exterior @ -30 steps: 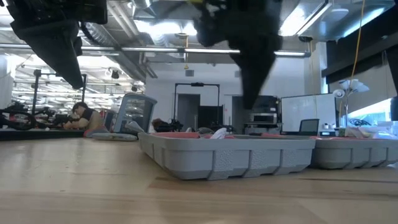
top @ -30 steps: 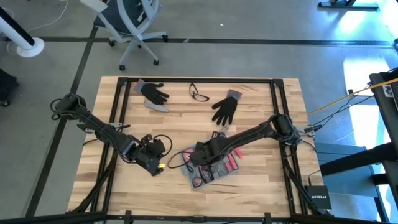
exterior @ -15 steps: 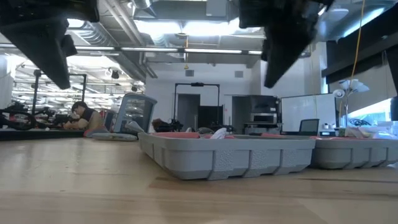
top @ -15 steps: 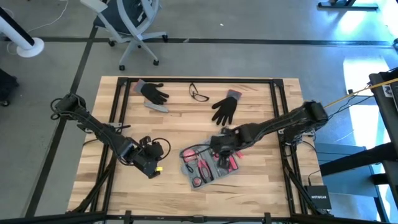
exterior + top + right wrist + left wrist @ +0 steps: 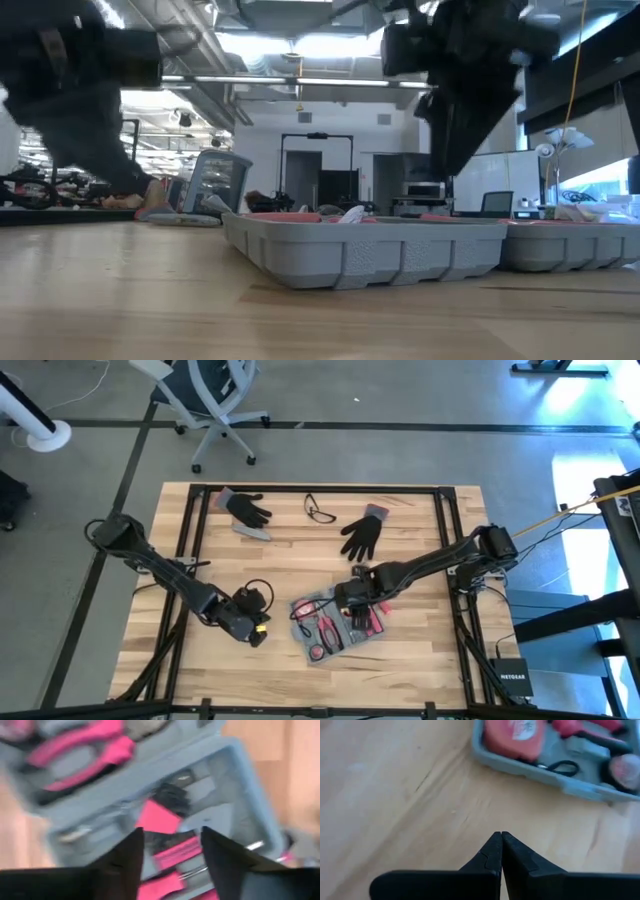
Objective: Prefit tool cases
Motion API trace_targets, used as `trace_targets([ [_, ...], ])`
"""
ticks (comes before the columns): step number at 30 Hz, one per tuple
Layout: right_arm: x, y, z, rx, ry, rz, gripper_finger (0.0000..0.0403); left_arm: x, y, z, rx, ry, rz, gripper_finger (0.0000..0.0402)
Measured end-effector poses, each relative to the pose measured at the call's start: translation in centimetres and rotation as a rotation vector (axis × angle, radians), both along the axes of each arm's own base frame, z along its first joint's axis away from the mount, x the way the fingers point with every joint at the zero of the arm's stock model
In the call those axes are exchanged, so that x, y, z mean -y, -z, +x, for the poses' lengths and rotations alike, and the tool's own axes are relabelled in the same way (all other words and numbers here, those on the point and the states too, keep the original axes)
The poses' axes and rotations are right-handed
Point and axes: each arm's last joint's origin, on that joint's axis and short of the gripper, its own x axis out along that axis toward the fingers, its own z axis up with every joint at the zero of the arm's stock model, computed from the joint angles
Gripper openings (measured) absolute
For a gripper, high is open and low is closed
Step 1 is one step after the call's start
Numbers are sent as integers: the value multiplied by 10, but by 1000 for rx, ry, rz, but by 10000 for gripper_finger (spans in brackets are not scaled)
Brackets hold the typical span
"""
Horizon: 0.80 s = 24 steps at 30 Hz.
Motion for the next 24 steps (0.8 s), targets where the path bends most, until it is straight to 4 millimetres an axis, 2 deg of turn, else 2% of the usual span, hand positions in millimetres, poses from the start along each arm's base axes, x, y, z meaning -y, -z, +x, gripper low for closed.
trace_targets([
  [4, 1, 6, 3, -3, -136, -91, 270, 2, 18, 12, 2, -88, -63, 0],
  [8, 1, 16, 4, -51, -217, -58, 302, 7, 35, 38, -21, -143, -108, 0],
  [14, -2, 19, 9, -22, -246, -1, 295, 9, 43, 70, -55, -151, -104, 0],
  [17, -3, 22, 14, 10, -251, -12, 288, 5, 42, 74, -52, -165, -121, 0],
  [20, -2, 33, 16, -25, -237, -66, 287, 2, 42, 75, -50, -157, -113, 0],
  [24, -3, 45, 18, -61, -243, -48, 286, 2, 42, 76, -47, -147, -102, 0],
])
